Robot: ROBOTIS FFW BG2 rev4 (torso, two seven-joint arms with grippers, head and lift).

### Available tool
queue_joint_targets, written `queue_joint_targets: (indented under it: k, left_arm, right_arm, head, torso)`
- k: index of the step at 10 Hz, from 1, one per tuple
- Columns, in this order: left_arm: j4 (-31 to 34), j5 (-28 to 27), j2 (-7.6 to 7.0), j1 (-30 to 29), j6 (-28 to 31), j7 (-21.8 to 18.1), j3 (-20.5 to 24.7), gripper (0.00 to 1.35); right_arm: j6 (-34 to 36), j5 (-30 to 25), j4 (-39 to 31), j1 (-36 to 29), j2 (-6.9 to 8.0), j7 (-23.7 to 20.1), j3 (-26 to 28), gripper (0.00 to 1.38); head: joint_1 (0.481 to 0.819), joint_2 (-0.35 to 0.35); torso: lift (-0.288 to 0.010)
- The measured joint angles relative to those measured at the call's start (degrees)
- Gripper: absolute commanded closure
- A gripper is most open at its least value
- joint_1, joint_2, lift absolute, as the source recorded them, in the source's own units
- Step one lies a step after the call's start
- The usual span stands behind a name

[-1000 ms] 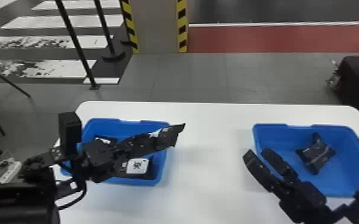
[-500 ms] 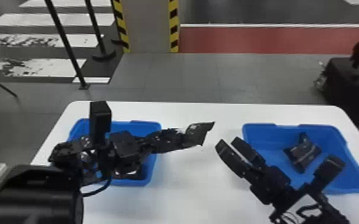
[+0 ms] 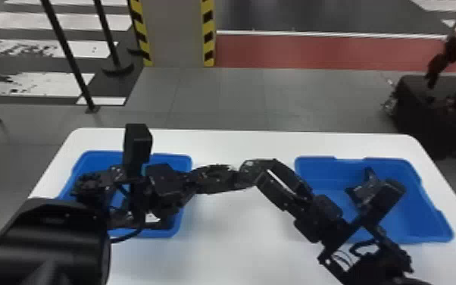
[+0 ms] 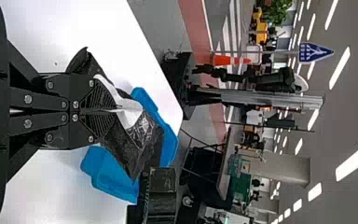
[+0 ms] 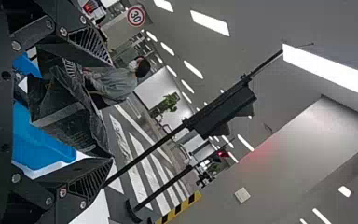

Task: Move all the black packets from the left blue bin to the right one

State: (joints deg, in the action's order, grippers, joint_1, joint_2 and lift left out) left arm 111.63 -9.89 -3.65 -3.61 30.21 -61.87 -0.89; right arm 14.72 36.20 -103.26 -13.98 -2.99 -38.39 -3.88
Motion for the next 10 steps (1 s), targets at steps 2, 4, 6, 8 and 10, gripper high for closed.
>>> queue_joint_targets:
  k: [2, 4, 6, 8, 10]
  left_arm:
    - [-0.8, 0.0, 0.04, 0.9, 0.2, 0.0, -1.1, 1.2]
    - [-1.9, 0.1, 0.07, 1.6, 0.3, 0.0, -1.8, 1.2]
    - [-2.1, 0.2, 0.12, 1.6, 0.4, 0.0, -1.9, 1.2]
    - [-2.2, 0.3, 0.2, 1.6, 0.5, 0.2, -1.6, 1.18]
    - [-2.4, 0.3, 0.38, 1.2, 1.0, 1.0, -1.0, 0.52]
  right_arm:
    - [1.6, -1.0, 0.2, 0.9, 0.0, 0.1, -0.3, 0.41]
    - [2.1, -2.5, 0.6, 2.5, -0.04, 0.0, -0.3, 1.21]
    - [2.3, -3.1, 0.8, 2.8, -0.03, 0.1, -0.3, 1.27]
    - [1.0, -3.2, 1.0, 2.4, 0.03, 0.1, -0.3, 1.27]
    - [-0.7, -3.0, 1.2, 2.3, 0.08, 0.1, -0.3, 1.27]
  head:
    - [0.695, 0.013]
    - [0.695, 0.008]
    - [0.695, 0.006]
    - [0.695, 0.007]
    - [0.695, 0.007]
  torso:
    - [-0.11]
    - [-0.11]
    - [-0.11]
    - [-0.11]
    - [-0.11]
